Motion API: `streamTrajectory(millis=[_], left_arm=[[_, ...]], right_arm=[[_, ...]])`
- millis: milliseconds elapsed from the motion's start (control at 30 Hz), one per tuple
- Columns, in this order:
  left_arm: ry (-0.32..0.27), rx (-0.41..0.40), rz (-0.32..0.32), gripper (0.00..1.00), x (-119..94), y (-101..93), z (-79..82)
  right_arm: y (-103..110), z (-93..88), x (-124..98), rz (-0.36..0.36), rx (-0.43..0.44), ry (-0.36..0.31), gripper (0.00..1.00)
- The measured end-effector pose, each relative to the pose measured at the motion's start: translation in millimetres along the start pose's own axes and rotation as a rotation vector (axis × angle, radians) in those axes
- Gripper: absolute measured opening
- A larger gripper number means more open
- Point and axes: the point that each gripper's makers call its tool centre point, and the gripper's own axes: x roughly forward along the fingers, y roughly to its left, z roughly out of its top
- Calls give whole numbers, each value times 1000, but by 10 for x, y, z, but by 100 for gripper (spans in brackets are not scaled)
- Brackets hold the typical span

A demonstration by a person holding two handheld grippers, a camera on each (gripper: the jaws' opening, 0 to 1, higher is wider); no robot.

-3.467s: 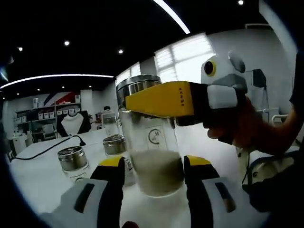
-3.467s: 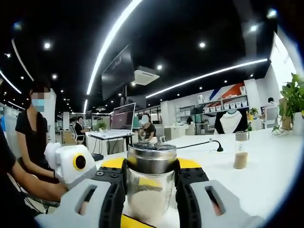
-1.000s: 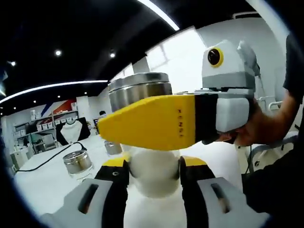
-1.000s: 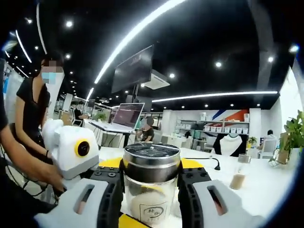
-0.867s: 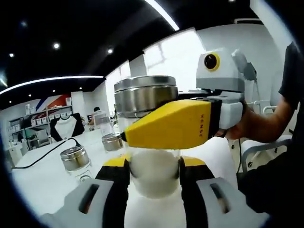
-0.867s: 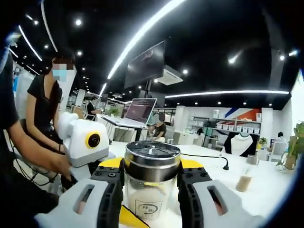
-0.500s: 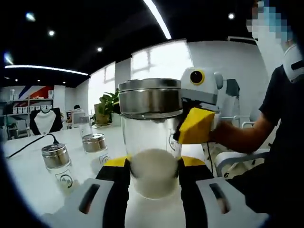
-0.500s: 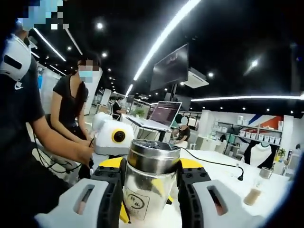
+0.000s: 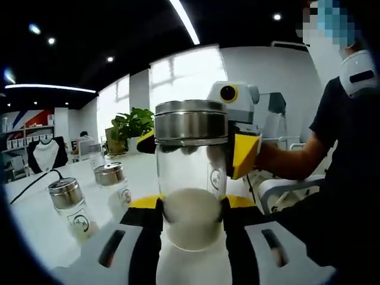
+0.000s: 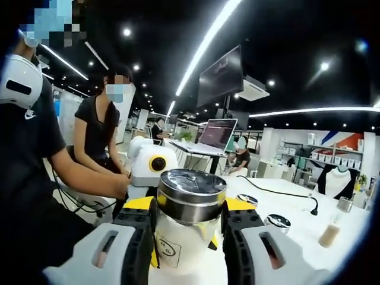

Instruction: Rotate the seasoning bottle until the label or dispensing opening points toward the visible target arrow and the bottle remains upright within the marked orientation range

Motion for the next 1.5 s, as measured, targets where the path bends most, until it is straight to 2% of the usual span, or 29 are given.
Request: streamTrajectory(millis=[100, 267, 400, 467, 500, 600, 667, 800, 900, 1100, 1233, 1367, 1500], left_arm=[[7, -2, 2, 42, -16, 21, -15], [2, 3, -20, 42, -42, -3, -7], [6, -12, -33, 42, -29, -24, -16], [-21, -26, -42, 43, -17, -41, 28], [-61, -18, -27, 43, -20, -11, 94], [-79, -20, 7, 42, -39, 58, 114], [-70, -29, 34, 44, -50, 107, 102], [2, 15, 67, 50, -12, 147, -14], [5, 30, 74, 58, 8, 144, -15], [-54, 0, 134, 60, -89, 254, 147], [-71, 47, 174, 60, -183, 284, 298], [-109, 56, 205, 63, -255, 315, 438], [-116, 70, 297, 70, -355, 459, 489]], right_arm=[[-32, -19, 11, -17, 15, 6, 44], [36, -30, 39, 28, 104, -3, 40], [14, -53, 27, 5, 139, 34, 39], [-12, -23, 19, -24, 168, 31, 39], [-66, 28, 16, -56, 179, 0, 39], [-186, 42, -22, -104, 203, -12, 39], [-216, 52, -46, -110, 207, -21, 39], [-277, 104, -82, -143, 195, -35, 39], [-338, 107, -108, -178, 181, -27, 39], [-527, 89, -219, -300, 175, 8, 39], [-629, 115, -306, -373, 142, 31, 39], [-708, 125, -381, -410, 146, 30, 39], [-875, 71, -479, -490, 136, 36, 39]])
